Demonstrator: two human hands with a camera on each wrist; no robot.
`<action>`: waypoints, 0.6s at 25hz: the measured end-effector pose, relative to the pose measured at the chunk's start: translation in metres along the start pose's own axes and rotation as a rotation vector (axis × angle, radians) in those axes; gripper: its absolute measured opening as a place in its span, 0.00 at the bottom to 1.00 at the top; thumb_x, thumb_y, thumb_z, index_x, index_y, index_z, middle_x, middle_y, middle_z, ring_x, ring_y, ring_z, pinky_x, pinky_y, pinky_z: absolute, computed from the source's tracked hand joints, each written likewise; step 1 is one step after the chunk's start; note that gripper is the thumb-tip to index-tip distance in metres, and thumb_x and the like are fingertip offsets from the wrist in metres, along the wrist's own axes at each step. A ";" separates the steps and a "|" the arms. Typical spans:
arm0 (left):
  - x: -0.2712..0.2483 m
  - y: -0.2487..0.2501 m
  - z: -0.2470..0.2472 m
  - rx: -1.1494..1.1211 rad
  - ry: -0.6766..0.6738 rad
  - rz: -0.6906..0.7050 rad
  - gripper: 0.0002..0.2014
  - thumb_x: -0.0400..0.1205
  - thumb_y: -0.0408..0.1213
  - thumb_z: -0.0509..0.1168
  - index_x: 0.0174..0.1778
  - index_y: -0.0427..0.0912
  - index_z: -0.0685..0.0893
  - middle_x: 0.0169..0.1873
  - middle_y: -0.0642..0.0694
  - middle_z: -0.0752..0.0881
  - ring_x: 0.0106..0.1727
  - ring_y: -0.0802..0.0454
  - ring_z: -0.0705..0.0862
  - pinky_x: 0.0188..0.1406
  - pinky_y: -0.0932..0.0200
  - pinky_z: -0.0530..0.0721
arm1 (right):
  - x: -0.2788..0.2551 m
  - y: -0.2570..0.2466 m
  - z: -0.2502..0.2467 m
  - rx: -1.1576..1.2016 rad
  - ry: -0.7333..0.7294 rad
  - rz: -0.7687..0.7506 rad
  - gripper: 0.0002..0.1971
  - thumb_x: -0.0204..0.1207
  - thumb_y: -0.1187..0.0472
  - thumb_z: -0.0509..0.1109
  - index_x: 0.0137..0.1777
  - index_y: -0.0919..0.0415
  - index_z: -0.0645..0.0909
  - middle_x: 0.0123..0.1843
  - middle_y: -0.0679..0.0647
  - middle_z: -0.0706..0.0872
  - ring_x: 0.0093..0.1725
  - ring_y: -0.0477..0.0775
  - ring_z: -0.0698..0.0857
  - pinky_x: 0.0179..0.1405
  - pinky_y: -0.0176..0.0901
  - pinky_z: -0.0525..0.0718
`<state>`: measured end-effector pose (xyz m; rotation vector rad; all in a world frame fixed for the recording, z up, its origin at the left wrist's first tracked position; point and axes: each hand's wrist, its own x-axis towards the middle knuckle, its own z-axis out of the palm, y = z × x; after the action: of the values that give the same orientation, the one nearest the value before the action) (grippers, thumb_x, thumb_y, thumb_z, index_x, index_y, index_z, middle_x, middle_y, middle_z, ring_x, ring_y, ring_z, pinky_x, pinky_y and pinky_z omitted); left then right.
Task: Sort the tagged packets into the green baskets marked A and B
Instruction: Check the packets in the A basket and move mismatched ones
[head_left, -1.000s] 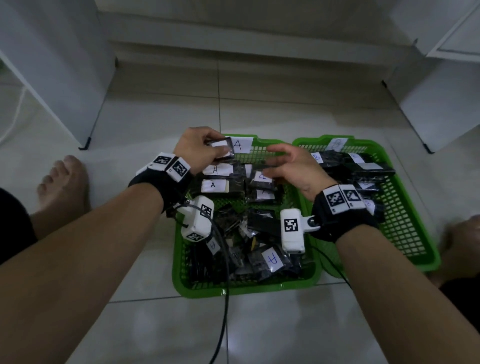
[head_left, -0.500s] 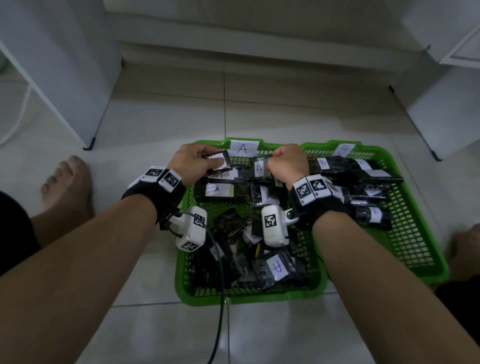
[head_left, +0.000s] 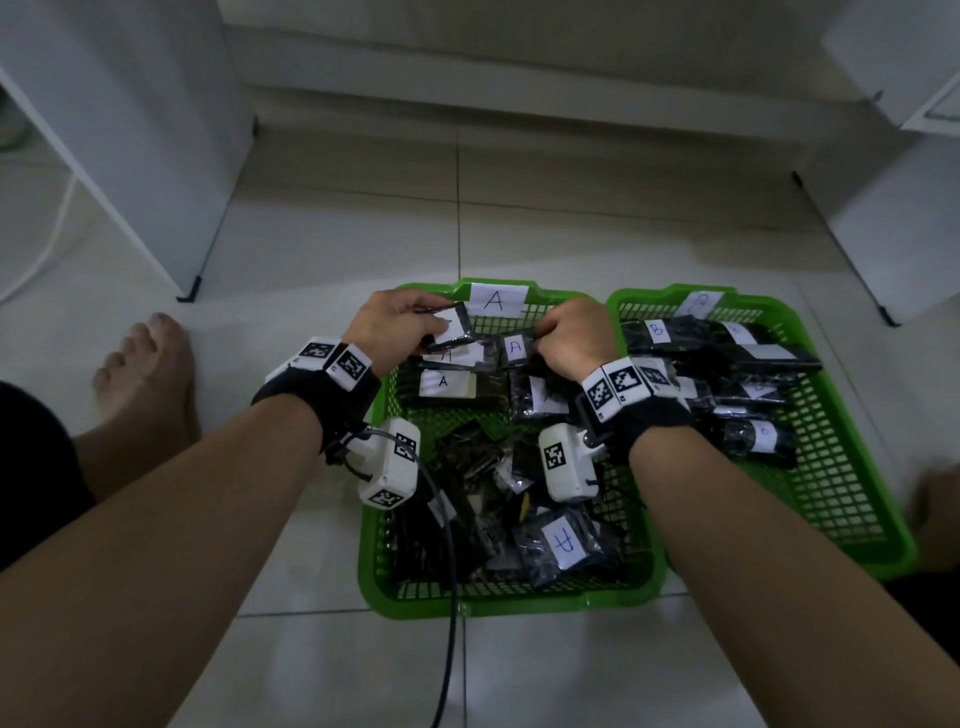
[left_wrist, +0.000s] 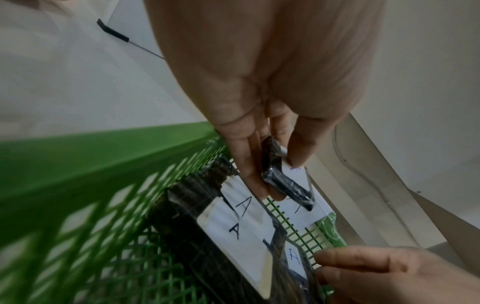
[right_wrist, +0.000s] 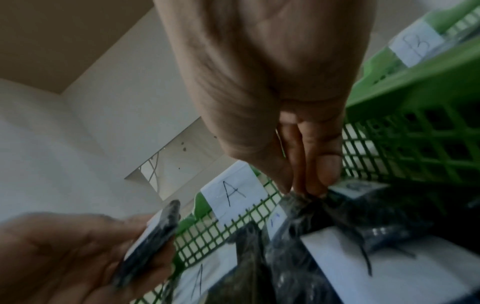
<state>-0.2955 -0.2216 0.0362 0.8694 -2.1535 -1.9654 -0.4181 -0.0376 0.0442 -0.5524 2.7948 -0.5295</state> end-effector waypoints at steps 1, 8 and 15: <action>-0.001 0.003 0.000 -0.001 -0.006 -0.009 0.13 0.79 0.25 0.69 0.56 0.42 0.91 0.50 0.38 0.90 0.50 0.40 0.89 0.61 0.39 0.87 | 0.001 0.002 -0.004 0.040 -0.006 0.005 0.11 0.74 0.70 0.75 0.51 0.58 0.95 0.51 0.52 0.94 0.49 0.50 0.91 0.48 0.28 0.80; -0.014 0.014 0.005 -0.069 -0.065 -0.003 0.14 0.81 0.22 0.68 0.62 0.31 0.84 0.49 0.37 0.91 0.40 0.48 0.89 0.48 0.51 0.92 | -0.018 0.022 -0.038 0.365 -0.080 0.029 0.11 0.78 0.72 0.73 0.54 0.59 0.90 0.52 0.55 0.93 0.48 0.52 0.92 0.43 0.41 0.92; -0.025 0.036 0.045 -0.002 -0.131 0.102 0.12 0.78 0.26 0.75 0.57 0.33 0.89 0.44 0.38 0.92 0.39 0.47 0.91 0.44 0.55 0.92 | -0.039 0.032 -0.043 0.528 -0.171 -0.056 0.29 0.74 0.76 0.75 0.73 0.53 0.81 0.59 0.52 0.90 0.52 0.50 0.92 0.49 0.45 0.93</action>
<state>-0.3067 -0.1704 0.0700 0.6330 -2.2164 -2.0267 -0.4059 0.0193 0.0769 -0.5241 2.3445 -1.1248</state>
